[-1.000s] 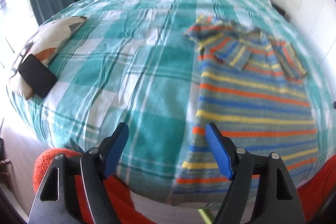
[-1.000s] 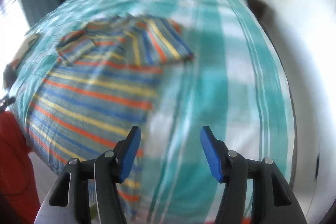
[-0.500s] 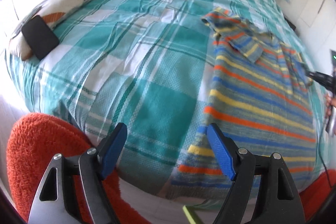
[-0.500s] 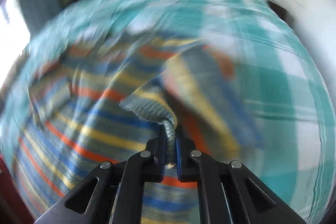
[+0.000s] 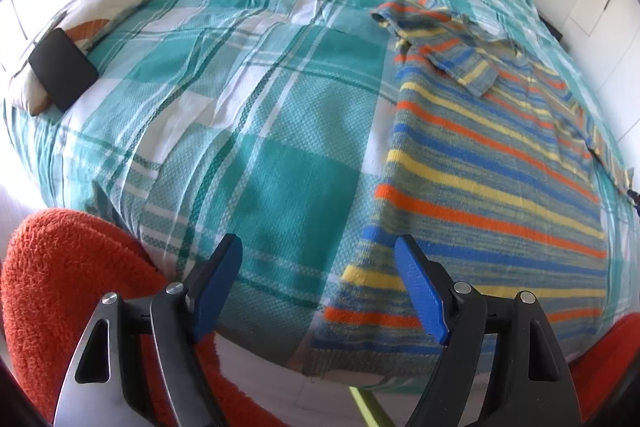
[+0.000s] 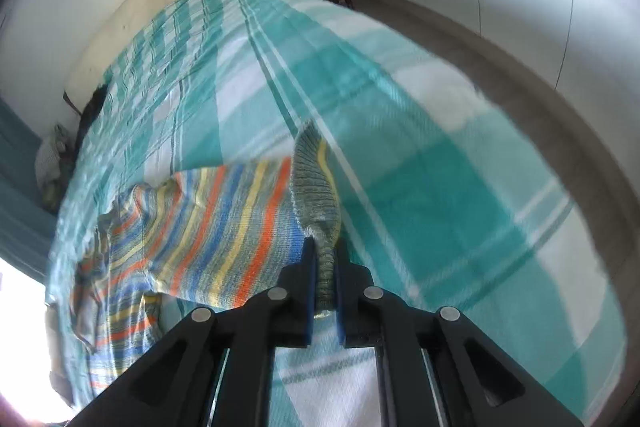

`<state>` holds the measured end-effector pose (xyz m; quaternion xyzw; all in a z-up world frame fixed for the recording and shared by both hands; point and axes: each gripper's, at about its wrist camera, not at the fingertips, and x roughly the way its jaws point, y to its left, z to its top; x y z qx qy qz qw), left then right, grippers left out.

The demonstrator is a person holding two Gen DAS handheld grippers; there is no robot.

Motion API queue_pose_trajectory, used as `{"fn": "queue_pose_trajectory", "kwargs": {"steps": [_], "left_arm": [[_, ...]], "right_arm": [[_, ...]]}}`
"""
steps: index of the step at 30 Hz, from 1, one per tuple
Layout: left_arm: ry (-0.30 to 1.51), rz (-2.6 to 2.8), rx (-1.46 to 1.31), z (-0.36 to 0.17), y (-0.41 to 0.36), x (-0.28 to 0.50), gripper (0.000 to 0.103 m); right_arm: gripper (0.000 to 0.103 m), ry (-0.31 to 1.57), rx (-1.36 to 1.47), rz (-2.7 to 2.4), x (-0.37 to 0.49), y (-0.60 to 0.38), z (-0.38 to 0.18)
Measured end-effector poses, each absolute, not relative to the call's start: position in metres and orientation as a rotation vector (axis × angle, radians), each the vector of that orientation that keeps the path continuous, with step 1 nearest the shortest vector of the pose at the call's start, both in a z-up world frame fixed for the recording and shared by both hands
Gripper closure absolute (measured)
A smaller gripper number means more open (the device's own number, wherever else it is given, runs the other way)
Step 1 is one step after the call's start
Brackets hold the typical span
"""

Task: Fold small clothes
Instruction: 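Grasp the folded-over sleeve with the right tool and pull it outward, then grasp the other sleeve cuff with the left tool and spread it out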

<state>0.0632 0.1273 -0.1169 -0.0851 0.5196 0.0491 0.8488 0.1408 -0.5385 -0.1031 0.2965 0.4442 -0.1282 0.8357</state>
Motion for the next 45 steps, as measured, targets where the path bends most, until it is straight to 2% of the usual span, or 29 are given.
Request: {"fn": "queue_pose_trajectory", "kwargs": {"steps": [3,4,5,7,9,10,11,15,21,24,25,26,27,28,29,32,34,40,41,42,45], "left_arm": [[1.099,0.110,-0.198,-0.118,0.131,0.064,0.023],[1.099,0.112,-0.205,-0.119,0.132,0.064,0.023],[1.100,0.113,-0.209,-0.120,0.132,0.064,0.023],[1.108,0.116,-0.210,-0.121,0.132,0.064,0.023],[1.113,0.115,-0.201,-0.123,0.131,0.065,0.023],[1.114,0.115,-0.195,-0.123,0.131,0.065,0.023],[1.115,0.115,-0.189,-0.123,0.130,0.065,0.023],[1.105,0.121,-0.190,-0.122,0.133,0.061,0.023],[1.140,0.128,-0.200,-0.129,0.136,0.066,0.023],[1.134,0.118,-0.165,-0.121,0.130,0.066,0.023],[1.132,0.111,-0.145,-0.114,0.126,0.066,0.023],[1.114,0.093,-0.127,-0.105,0.123,0.066,0.023],[1.084,0.062,-0.105,-0.091,0.117,0.069,0.023],[1.056,0.029,-0.088,-0.080,0.111,0.073,0.023],[1.030,-0.010,-0.072,-0.067,0.104,0.080,0.023],[0.975,-0.156,0.001,-0.039,0.072,0.122,0.021],[1.007,-0.271,0.071,-0.039,0.041,0.159,0.016],[1.115,-0.333,0.421,-0.116,-0.043,0.251,0.022],[1.145,-0.320,0.430,-0.131,-0.044,0.262,0.025],[1.186,-0.308,0.402,-0.145,-0.041,0.273,0.041],[1.195,-0.287,0.201,-0.144,-0.011,0.285,0.098]], "right_arm": [[0.087,0.904,0.746,-0.207,0.136,-0.538,-0.119],[0.071,0.890,0.776,-0.187,0.139,-0.536,-0.122],[0.049,0.867,0.815,-0.168,0.139,-0.536,-0.125],[0.038,0.815,0.870,-0.161,0.137,-0.537,-0.127],[0.043,0.816,0.903,-0.166,0.144,-0.540,-0.131],[0.078,0.846,0.902,-0.196,0.149,-0.541,-0.134],[0.100,0.886,0.876,-0.246,0.154,-0.543,-0.136],[0.101,0.901,0.645,-0.431,0.144,-0.548,-0.119],[0.101,0.922,0.600,-0.505,0.129,-0.558,-0.128],[0.096,0.927,0.585,-0.491,0.132,-0.555,-0.127],[0.087,0.921,0.598,-0.466,0.130,-0.556,-0.125],[0.069,0.919,0.602,-0.449,0.129,-0.556,-0.122],[0.057,0.919,0.594,-0.437,0.126,-0.554,-0.120],[0.035,0.912,0.549,-0.447,0.120,-0.550,-0.111],[0.030,0.897,0.491,-0.483,0.112,-0.543,-0.102],[0.030,0.839,0.370,-0.549,0.085,-0.522,-0.072],[0.030,0.794,0.378,-0.511,0.071,-0.506,-0.055],[0.027,0.732,0.420,-0.227,0.052,-0.423,-0.038],[0.027,0.734,0.412,-0.189,0.050,-0.408,-0.041],[0.027,0.743,0.395,-0.154,0.049,-0.393,-0.046],[0.027,0.798,0.298,-0.082,0.052,-0.363,-0.058]]}}
